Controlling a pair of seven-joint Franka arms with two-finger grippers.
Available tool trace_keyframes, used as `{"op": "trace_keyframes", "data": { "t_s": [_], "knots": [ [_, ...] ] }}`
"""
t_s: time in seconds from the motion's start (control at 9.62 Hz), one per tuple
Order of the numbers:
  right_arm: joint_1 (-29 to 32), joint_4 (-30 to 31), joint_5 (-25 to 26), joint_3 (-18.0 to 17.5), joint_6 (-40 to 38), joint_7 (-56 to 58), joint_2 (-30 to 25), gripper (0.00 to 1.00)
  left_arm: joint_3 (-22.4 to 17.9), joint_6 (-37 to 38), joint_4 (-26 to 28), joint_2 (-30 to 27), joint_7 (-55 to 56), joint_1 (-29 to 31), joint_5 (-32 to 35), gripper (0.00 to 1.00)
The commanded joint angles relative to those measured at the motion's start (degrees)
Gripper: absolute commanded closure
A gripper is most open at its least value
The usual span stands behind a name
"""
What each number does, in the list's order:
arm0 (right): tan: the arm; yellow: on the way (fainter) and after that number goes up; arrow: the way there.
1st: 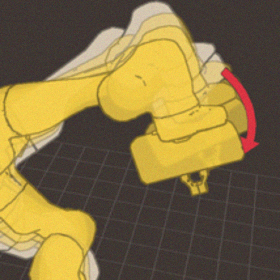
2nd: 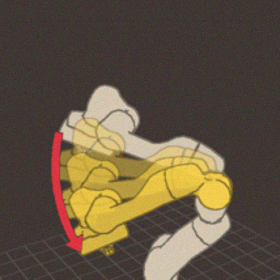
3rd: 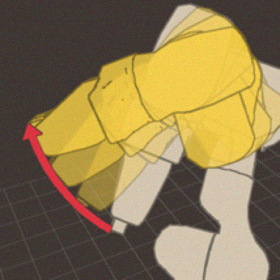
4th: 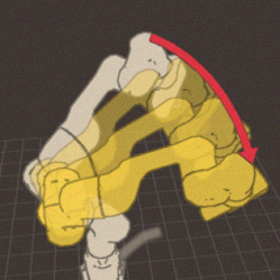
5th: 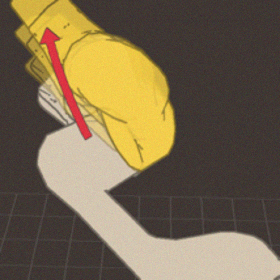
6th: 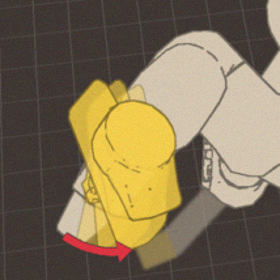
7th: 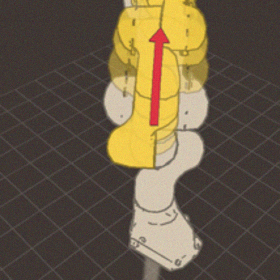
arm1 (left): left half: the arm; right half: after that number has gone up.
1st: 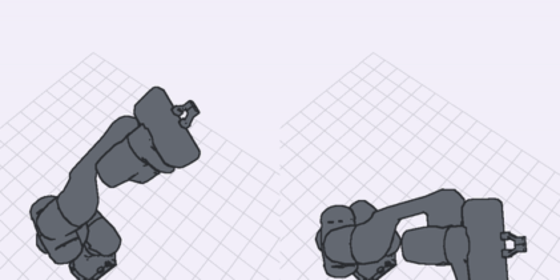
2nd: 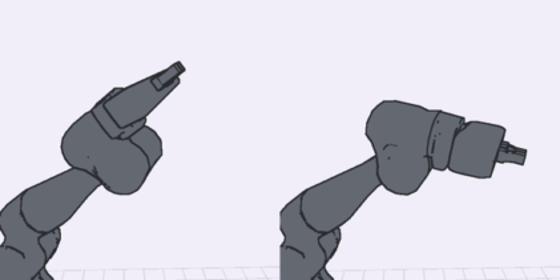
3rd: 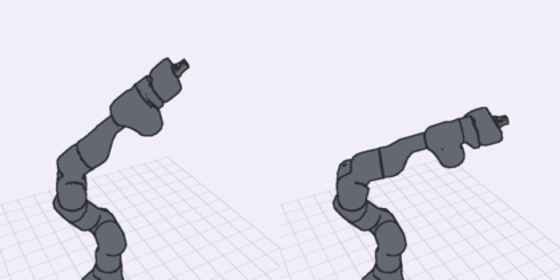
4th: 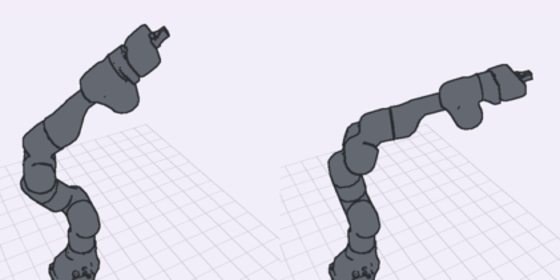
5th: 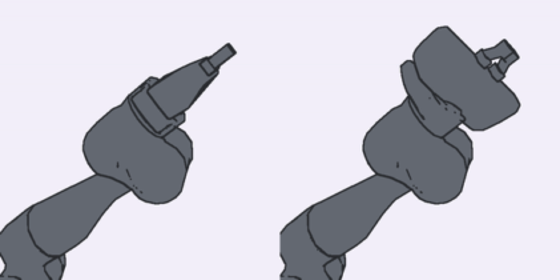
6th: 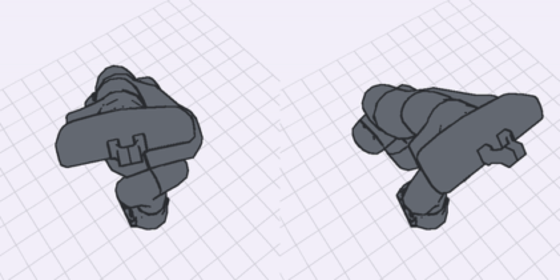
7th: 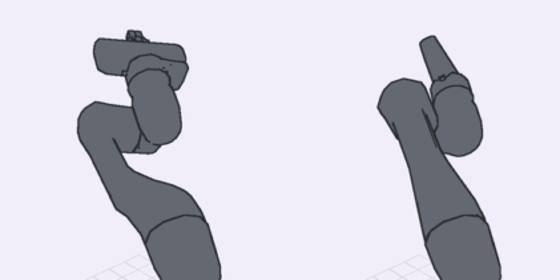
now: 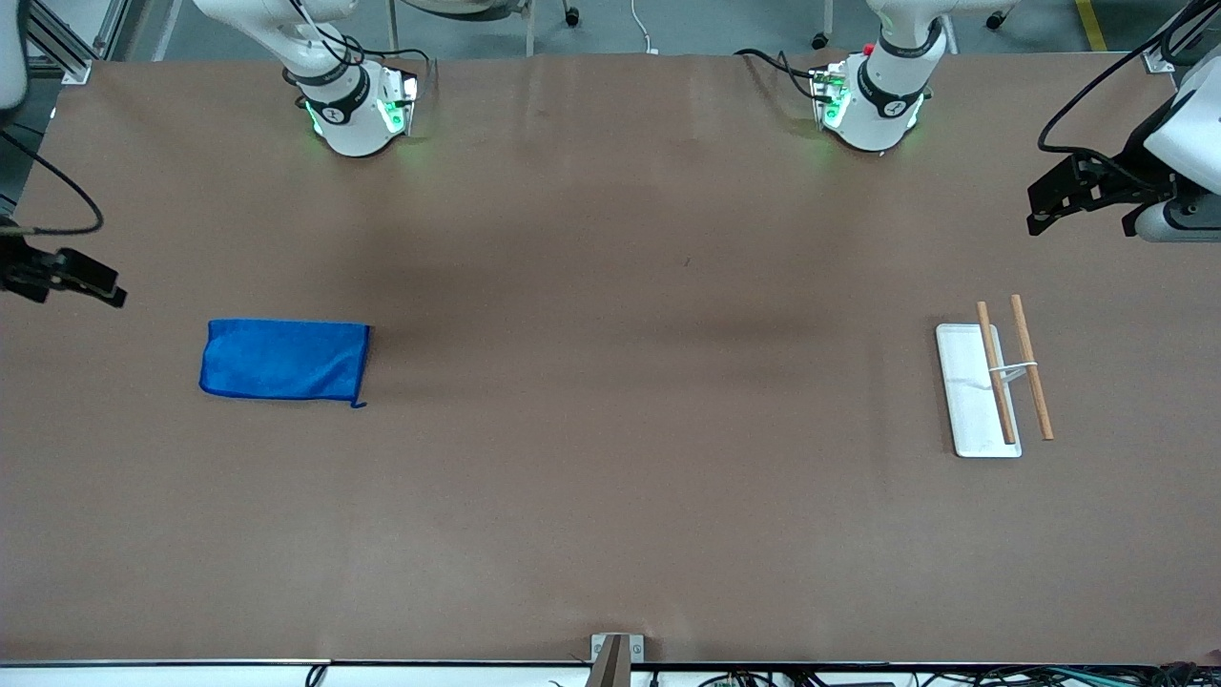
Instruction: Right arm passes towel to left arm to hang
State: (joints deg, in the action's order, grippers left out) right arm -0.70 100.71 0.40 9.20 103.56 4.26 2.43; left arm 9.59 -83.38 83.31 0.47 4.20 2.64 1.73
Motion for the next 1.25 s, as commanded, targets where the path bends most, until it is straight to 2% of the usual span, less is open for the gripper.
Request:
{"op": "trace_keyframes", "data": {
  "t_s": [0.0, 0.42, 0.73, 0.94, 1.14],
  "knots": [
    [0.0, 9.4, 0.6, -0.4, 9.7, -0.1, 0.0, 0.03, 0.3, 0.8, 0.6, 0.8, -0.7, 0.1, 1.1, 0.0],
    [-0.1, 19.9, 0.4, -0.5, 27.4, -0.1, 8.8, 0.04, 0.3, 0.8, 0.6, 0.9, -0.7, 0.0, 1.1, 0.0],
    [0.3, 24.2, 0.2, -0.7, 37.5, -0.3, 16.3, 0.06, 0.3, 0.8, 0.6, 0.9, -0.8, 0.0, 1.2, 0.0],
    [0.6, 26.4, -0.1, -0.8, 40.5, -0.3, 18.6, 0.08, 0.3, 0.8, 0.8, 0.9, -0.8, 0.0, 1.2, 0.0],
    [0.4, 26.9, -3.5, -0.8, 40.5, -0.2, 19.5, 0.1, 0.3, 0.8, 0.8, 0.9, -0.8, -0.1, 1.2, 0.0]
  ]
}}
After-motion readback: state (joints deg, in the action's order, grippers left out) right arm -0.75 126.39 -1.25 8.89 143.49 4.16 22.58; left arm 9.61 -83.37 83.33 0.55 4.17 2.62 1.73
